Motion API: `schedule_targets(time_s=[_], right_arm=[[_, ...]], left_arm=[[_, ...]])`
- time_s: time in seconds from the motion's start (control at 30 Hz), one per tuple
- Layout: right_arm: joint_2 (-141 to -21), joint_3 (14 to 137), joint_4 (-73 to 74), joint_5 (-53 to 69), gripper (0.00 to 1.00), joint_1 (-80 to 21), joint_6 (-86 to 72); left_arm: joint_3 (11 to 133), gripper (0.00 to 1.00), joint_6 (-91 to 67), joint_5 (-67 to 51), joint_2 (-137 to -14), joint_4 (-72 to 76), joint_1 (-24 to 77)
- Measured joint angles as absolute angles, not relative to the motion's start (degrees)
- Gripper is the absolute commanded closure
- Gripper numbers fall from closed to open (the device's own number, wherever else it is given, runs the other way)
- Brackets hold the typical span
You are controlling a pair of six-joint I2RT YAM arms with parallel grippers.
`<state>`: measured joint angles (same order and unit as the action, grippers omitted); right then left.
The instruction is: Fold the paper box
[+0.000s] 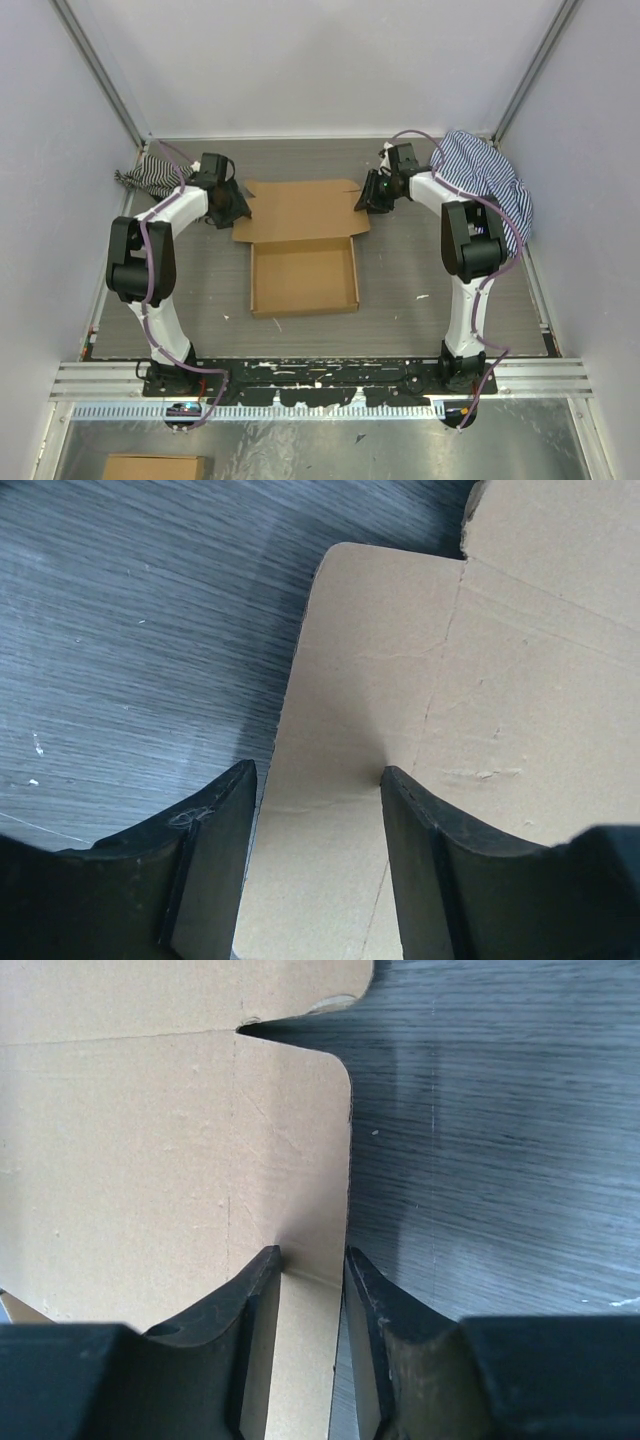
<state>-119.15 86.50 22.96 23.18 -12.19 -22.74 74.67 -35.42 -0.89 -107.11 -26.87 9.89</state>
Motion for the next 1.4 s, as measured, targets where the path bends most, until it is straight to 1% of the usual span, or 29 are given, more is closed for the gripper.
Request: schedule_targets(time_s=[0.23,0.37,0.5,0.83,1.27,1.33,1.37,1.4], right_arm=[[-116.95,86.50,24.93,21.15,0.77,-12.47,-22.31],[-115.24,86.72,25.96,19.73,0.80,-12.91,-21.41],[-114.34,87.85,27.59,17.41,0.81,-14.24,-20.25],[-111.90,89.21,31.07,11.25,0.81,-19.81,-18.28],[-111.90,89.49,33.71,4.95,0.81,-25.08,-17.87],[-111.92,89.49,34.15,3.90,0.79,-25.69,-17.87],[-111.90,89.52,34.37,3.38,0.76,-25.98,-17.87],[-111.92,89.54,34.59,2.83,0.70,-26.26,-17.87]], left_arm=[[73.28,0.49,-36.05,-1.17,-105.93,-26.68,10.22],[72.58,0.50,-36.03,-0.64,-103.04,-26.87,11.53],[72.58,0.50,-35.79,0.16,-99.63,-26.87,13.89],[72.58,0.50,-34.59,2.42,-97.80,-27.00,18.11],[73.25,0.50,-34.09,4.54,-100.40,-27.38,21.78],[73.54,0.50,-33.89,4.99,-100.82,-27.38,22.26],[73.63,0.50,-33.76,5.15,-101.01,-27.35,22.48],[73.65,0.50,-33.65,5.37,-101.12,-27.35,22.68]])
